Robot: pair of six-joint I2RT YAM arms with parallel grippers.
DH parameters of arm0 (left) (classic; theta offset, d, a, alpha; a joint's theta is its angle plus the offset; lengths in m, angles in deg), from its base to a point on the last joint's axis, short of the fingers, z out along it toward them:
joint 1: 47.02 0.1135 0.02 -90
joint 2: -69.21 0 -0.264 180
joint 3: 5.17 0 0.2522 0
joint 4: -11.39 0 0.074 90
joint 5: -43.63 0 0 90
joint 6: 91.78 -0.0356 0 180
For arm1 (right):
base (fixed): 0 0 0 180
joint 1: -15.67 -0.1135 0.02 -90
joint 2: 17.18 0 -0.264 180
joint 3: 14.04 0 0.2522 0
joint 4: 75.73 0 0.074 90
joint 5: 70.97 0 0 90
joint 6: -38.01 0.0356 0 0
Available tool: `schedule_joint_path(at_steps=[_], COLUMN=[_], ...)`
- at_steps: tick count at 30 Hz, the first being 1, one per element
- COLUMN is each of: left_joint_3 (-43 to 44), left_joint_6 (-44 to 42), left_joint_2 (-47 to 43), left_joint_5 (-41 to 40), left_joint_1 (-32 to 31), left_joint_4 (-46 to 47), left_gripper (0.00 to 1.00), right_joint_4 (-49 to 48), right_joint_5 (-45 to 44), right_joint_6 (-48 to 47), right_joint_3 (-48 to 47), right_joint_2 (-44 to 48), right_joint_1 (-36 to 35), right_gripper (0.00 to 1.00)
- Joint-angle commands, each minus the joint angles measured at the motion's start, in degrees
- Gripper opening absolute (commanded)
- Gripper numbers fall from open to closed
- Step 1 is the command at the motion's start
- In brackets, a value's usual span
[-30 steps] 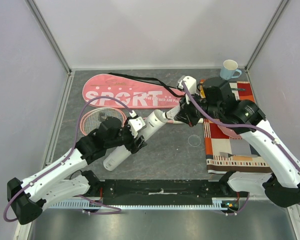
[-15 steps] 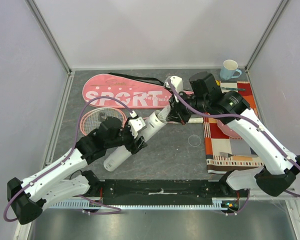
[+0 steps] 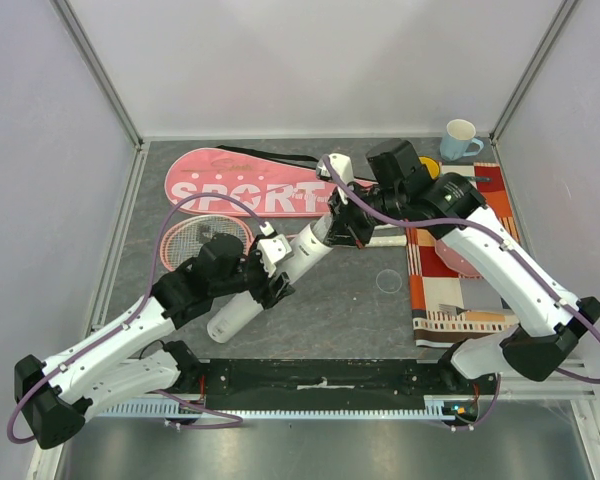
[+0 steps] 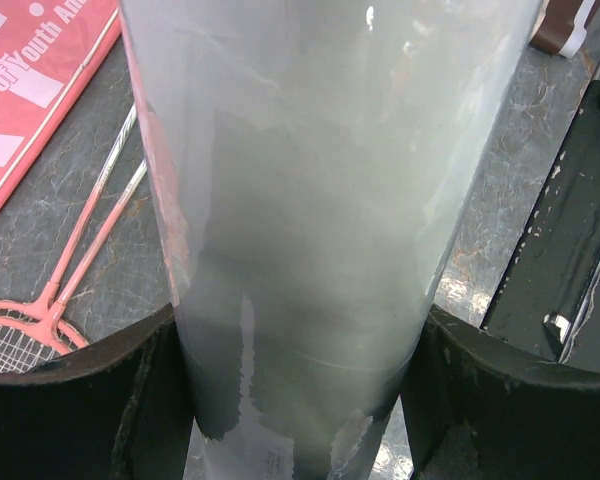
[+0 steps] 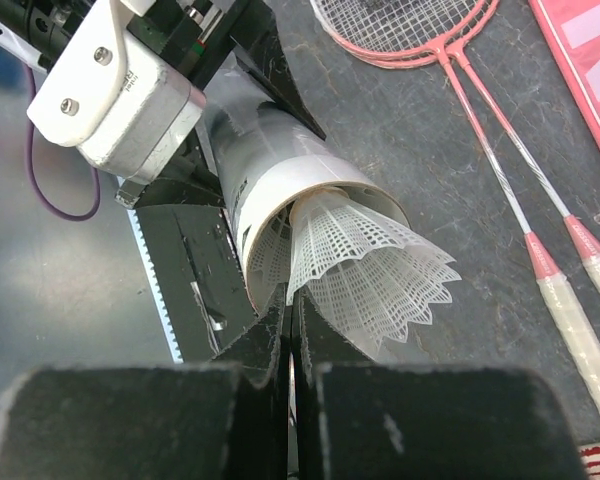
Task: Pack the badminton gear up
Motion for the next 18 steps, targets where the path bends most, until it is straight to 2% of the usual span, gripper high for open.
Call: schedule_joint_path(at_steps=[1,5,10,17,18], left_joint_3=[1.7,1.5,1.6,1.8,1.8], left_joint_6=[-1.0,-1.0,-0.9,-0.9,-0.9], left_joint_2=[-0.5,-0.7,-0.6,-0.1,-0.2], left_joint_5=[2.1,2.0,1.7,1.5,1.5], left_joint_1=[0.0,-0.1,0.0,0.0,-0.1], left_joint_4=[2.5,2.5,2.5,2.4,2.4], left_gripper=[0.17,0.17,0.17,0.17,0.17], right_joint_4=[-0.5,-0.5,-1.1,-3.6,-4.2], right_joint_5=[4.1,4.3,1.0,-1.9,-1.9], right_joint_6=[-1.5,-1.3,-0.8,1.8,2.2], right_joint_3=[-3.0,-3.7,-3.0,-0.5,0.1], right_joint_2=[-0.6,-1.1,0.6,3.8,4.2], right_joint_1=[-0.3,-0.4,-0.4,-0.4,-0.4], right_gripper=[0.0,0.04,0.3,0.45,0.52])
